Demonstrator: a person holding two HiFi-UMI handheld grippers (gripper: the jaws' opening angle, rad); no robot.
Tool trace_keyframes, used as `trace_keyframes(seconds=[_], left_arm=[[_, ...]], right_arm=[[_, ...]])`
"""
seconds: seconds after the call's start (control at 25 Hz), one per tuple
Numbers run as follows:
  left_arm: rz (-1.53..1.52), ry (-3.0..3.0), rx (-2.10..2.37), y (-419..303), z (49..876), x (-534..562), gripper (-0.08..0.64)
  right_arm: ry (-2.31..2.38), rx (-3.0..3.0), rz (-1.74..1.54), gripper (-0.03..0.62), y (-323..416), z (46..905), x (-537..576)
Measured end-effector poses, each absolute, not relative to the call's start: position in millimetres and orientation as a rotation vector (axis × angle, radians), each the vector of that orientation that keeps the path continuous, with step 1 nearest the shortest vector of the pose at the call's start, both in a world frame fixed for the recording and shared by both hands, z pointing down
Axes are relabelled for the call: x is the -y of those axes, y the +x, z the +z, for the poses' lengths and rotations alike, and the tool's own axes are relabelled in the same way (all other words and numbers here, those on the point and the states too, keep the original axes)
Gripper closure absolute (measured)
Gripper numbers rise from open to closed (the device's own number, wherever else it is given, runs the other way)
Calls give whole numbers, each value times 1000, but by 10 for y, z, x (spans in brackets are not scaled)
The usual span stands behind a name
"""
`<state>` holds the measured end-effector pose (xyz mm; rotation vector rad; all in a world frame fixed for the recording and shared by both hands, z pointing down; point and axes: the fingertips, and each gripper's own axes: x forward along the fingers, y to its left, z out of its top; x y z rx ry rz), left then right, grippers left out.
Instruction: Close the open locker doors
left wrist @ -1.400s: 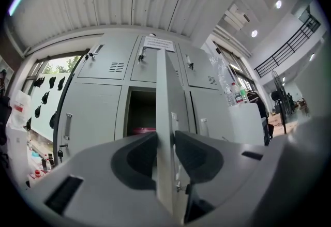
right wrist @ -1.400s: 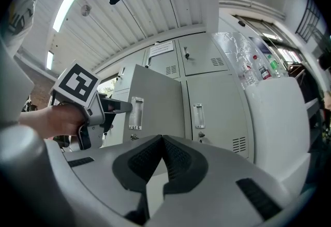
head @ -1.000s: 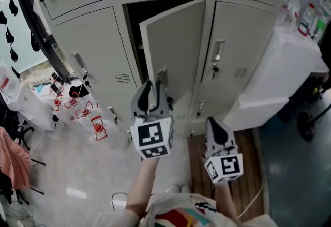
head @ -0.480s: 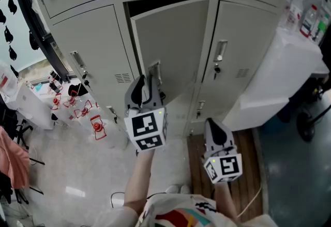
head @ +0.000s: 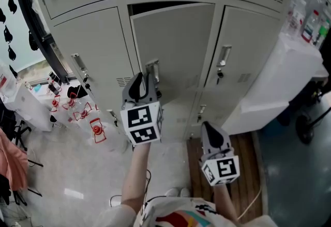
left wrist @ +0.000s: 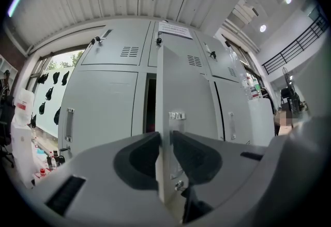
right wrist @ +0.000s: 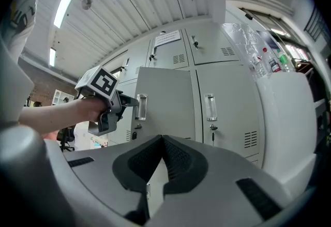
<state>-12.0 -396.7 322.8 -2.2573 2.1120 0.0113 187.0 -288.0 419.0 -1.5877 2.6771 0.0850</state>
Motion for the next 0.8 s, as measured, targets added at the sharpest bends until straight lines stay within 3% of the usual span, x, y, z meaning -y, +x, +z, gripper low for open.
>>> trace_keyframes(seconds=[0.8], left_arm=[[-114, -2268, -2164, -489, 3214, 4635, 485]], right_arm=[[-1635, -2683, 60, 586, 1873, 4167, 2978]])
